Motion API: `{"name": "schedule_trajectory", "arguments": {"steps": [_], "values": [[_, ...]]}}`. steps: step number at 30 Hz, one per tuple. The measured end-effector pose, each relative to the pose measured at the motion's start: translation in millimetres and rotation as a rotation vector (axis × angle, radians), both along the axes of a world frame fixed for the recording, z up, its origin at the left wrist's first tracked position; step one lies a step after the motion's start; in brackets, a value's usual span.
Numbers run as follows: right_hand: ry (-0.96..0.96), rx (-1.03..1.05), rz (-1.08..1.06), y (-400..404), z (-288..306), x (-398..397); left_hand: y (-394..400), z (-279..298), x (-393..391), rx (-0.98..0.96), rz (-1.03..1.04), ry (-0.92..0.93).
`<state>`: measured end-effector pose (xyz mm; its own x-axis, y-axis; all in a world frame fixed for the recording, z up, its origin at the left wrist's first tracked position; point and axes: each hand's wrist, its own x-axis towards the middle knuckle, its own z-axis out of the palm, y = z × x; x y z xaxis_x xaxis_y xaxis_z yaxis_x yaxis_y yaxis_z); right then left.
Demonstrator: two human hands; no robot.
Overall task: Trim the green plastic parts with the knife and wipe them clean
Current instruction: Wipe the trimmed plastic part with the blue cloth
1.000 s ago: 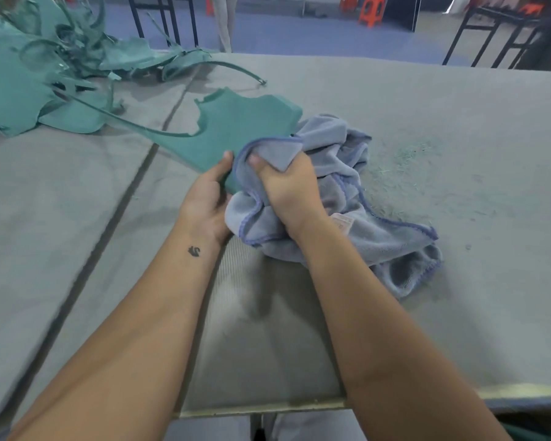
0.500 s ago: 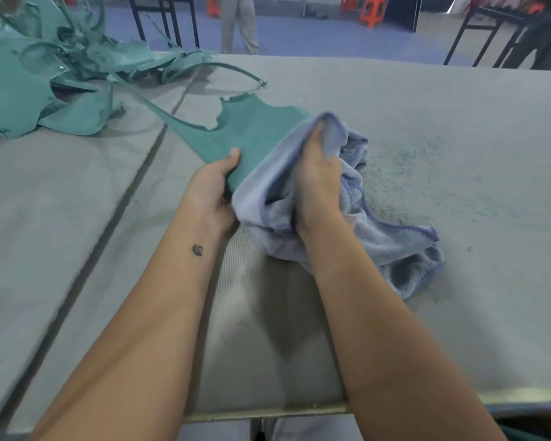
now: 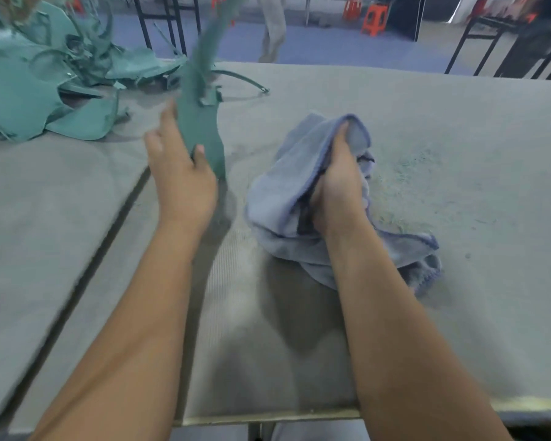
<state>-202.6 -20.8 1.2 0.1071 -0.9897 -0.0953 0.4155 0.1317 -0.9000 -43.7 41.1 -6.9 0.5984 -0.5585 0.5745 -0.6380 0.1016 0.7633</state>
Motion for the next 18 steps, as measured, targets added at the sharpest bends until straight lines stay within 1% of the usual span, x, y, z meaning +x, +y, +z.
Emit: {"name": "schedule_trajectory", "arguments": {"steps": [2,4,6,8,9,10,12,13,14,16,18], "values": [[0.002,0.018,0.083,4,-2,10,0,-2,-18,0.083,0.015,-0.247],[0.076,-0.028,0.118,10,-2,18,-3,-7,-35,0.229,-0.009,-0.496],[0.120,-0.153,0.085,7,-7,18,-6,-15,-45,0.410,-0.049,-0.628],[0.138,-0.257,0.069,6,-11,15,-9,-19,-45,0.482,-0.092,-0.669],[0.154,-0.274,0.045,4,-13,16,-10,-20,-43,0.484,-0.124,-0.660],[0.198,-0.275,0.003,3,-13,15,-9,-20,-41,0.471,-0.172,-0.605],[0.292,-0.252,-0.093,1,-15,15,-6,-15,-38,0.392,-0.241,-0.350],[0.310,-0.244,-0.124,0,-15,15,-5,-13,-36,0.320,-0.208,-0.225],[0.310,-0.230,-0.148,1,-13,14,-4,-13,-35,0.249,-0.129,-0.131],[0.234,-0.177,-0.191,-1,-13,12,-4,-10,-31,0.162,0.058,0.010],[0.177,-0.090,-0.268,-5,-15,9,-4,-9,-25,0.115,0.162,0.139]]}}
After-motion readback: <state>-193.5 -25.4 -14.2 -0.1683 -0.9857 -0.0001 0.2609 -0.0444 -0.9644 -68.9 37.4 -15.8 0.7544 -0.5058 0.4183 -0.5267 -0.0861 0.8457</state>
